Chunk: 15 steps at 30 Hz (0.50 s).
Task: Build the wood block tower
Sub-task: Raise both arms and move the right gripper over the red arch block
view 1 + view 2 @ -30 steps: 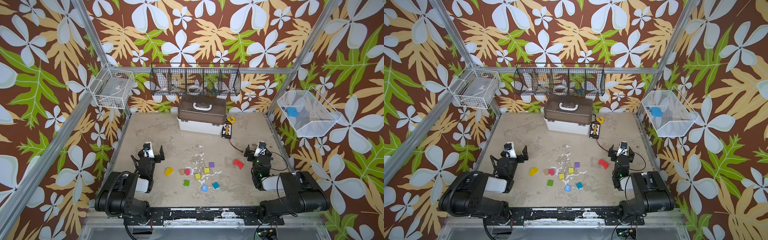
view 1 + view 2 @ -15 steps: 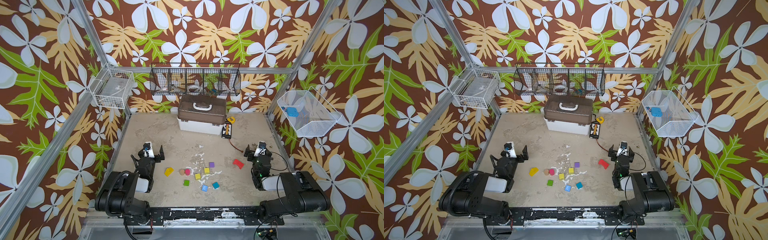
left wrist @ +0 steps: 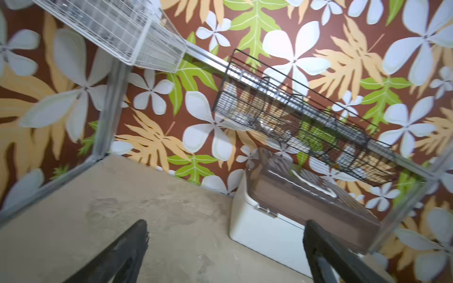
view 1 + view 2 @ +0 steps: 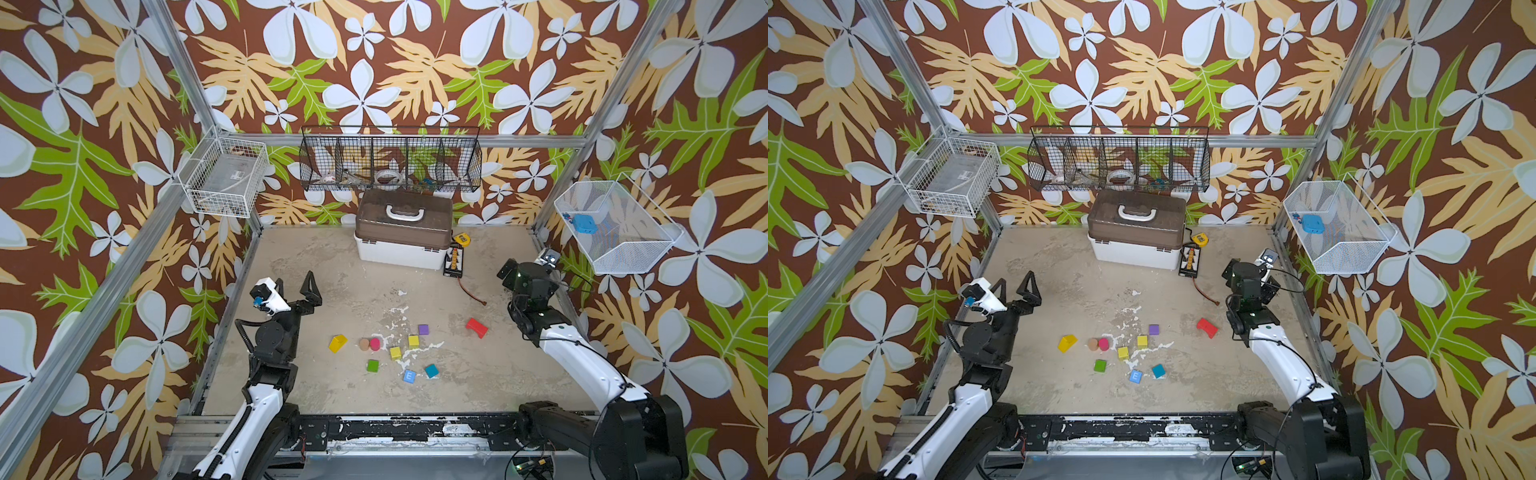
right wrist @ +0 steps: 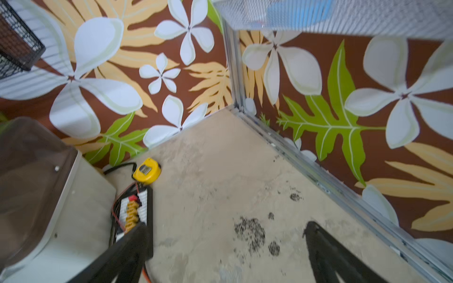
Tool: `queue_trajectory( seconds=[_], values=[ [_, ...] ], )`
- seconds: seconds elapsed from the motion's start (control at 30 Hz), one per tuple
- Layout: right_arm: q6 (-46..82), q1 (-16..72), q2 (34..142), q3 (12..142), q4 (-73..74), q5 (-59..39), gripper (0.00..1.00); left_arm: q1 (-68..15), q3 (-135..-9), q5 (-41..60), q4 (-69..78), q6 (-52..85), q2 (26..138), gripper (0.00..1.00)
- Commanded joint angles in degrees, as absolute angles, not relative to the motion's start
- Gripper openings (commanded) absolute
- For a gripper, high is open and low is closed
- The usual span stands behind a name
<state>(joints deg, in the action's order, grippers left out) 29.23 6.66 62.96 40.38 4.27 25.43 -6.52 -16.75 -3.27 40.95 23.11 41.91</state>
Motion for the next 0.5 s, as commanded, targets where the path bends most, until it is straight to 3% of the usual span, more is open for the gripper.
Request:
queue_trajectory(
  seconds=[0.0, 0.1, 0.2, 0.37, 0.4, 0.47],
  values=[
    [36.6, 7.9, 57.7, 40.7, -5.3, 13.0, 1.0, -6.6, -19.5, 8.6, 33.1, 29.3, 42.2, 1.0],
    [37.8, 11.3, 55.6, 41.9, -9.5, 12.1, 1.0, -6.5, -19.0, -1.7, 27.7, 39.5, 43.4, 1.0],
    [38.5, 14.8, 57.5, 41.9, -14.4, 17.1, 1.0, -6.6, -18.3, 3.8, 34.2, 39.1, 47.5, 1.0],
    [40.2, 15.3, 65.0, 37.9, -13.8, 16.6, 0.96, -7.0, -19.0, -1.1, 31.9, 40.0, 51.3, 1.0],
    [41.1, 15.4, 66.3, 38.6, -14.9, 14.9, 0.92, -7.0, -19.3, -0.9, 31.5, 39.7, 51.6, 1.0],
    [42.4, 19.3, 67.6, 38.5, -15.5, 19.1, 0.89, -7.3, -20.6, -0.5, 29.7, 38.3, 52.1, 1.0]
  ],
)
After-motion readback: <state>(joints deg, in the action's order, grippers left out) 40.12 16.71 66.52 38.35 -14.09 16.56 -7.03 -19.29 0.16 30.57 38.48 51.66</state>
